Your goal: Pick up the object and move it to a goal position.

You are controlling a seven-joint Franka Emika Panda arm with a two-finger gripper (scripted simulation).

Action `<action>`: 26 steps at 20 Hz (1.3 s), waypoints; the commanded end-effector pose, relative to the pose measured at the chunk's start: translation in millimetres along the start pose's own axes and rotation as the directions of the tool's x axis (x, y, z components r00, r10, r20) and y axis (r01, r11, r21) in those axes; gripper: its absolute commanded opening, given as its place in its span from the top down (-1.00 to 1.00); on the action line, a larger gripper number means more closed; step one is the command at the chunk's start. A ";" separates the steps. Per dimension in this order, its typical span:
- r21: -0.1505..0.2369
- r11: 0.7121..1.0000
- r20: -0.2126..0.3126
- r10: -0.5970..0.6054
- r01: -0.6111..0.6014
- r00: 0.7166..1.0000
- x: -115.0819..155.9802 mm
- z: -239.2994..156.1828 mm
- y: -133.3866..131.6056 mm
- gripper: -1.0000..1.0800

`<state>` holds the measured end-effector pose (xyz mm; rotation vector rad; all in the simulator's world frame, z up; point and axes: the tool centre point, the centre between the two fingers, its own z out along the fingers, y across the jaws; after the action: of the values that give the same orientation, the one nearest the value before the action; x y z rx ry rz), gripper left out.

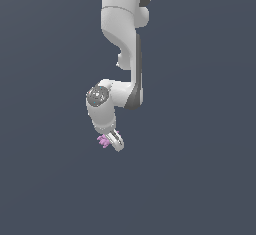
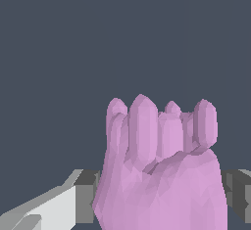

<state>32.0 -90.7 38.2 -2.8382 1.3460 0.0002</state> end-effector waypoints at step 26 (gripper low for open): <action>0.001 1.000 0.001 0.000 0.000 1.000 -9.0 -44.3 112.1 1.00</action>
<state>-48.8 -146.5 76.8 -2.8374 1.3456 0.0016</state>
